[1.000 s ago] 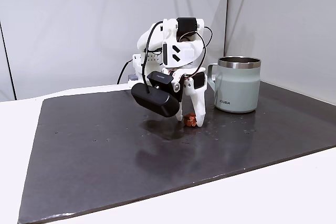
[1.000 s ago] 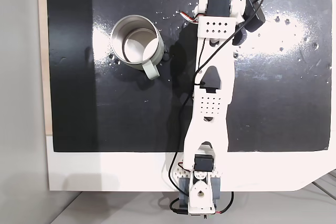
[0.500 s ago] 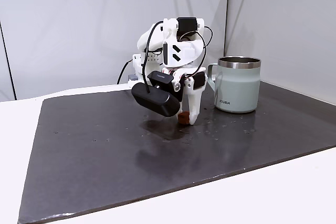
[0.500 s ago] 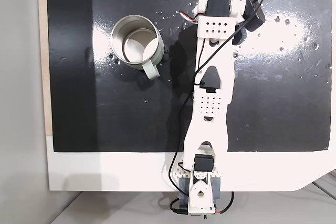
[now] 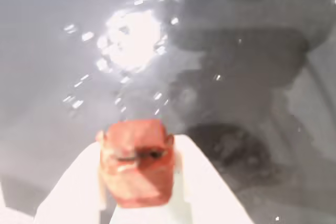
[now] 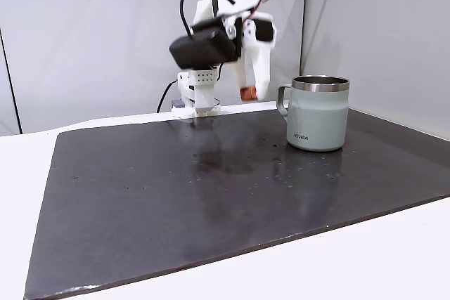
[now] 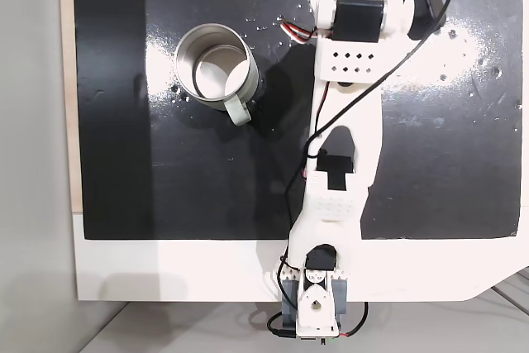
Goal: Grasp a cube and put it in the cup.
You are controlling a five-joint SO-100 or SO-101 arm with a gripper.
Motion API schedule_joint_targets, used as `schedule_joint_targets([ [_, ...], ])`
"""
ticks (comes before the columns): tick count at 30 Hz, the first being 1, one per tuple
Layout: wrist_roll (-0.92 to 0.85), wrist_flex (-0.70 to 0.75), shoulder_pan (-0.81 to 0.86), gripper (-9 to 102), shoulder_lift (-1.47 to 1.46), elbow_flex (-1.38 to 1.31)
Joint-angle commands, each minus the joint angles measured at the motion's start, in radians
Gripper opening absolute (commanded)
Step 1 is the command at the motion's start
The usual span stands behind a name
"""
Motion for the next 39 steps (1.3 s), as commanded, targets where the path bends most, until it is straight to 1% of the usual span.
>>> schedule_joint_targets([
  [1, 0.008, 0.011, 0.011, 4, 0.201, 0.032],
  [5, 0.005, 0.011, 0.011, 3, 0.307, 0.064],
  [11, -0.003, 0.011, 0.012, 2, 0.390, 0.075],
  [18, -0.002, 0.011, -0.011, 2, 0.400, 0.080],
  [24, 0.005, 0.011, -0.126, 2, 0.457, 0.140],
  [34, 0.011, 0.011, -0.331, 2, 0.683, 0.422],
  [39, 0.058, 0.011, -0.400, 2, 0.749, 0.572],
])
